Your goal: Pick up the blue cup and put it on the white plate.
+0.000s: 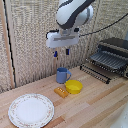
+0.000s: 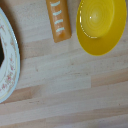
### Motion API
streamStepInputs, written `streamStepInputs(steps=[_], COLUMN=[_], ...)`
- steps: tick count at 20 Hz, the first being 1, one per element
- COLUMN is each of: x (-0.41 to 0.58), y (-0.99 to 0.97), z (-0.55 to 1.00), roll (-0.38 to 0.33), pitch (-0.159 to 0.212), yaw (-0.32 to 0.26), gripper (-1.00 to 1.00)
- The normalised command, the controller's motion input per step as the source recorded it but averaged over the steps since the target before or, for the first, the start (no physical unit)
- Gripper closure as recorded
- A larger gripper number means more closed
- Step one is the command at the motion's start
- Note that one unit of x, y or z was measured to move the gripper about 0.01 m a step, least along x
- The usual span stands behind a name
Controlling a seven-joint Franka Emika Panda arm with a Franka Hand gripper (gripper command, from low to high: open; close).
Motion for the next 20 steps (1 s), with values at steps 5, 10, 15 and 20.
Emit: streamStepInputs(steps=[5,10,15,20], x=[0.420,0.394,0.326,0.459], y=[-0.59,-0.66,-0.51,-0.18], z=[0.00,0.00,-0.03,-0.14], roll=[0.009,0.024,0.003,0.000], pitch=[0.045,0.056,0.080,0.047], yaw=[-0.036,-0.009,0.000,-0.007], gripper=[-1.00,-1.00,-1.00,-1.00])
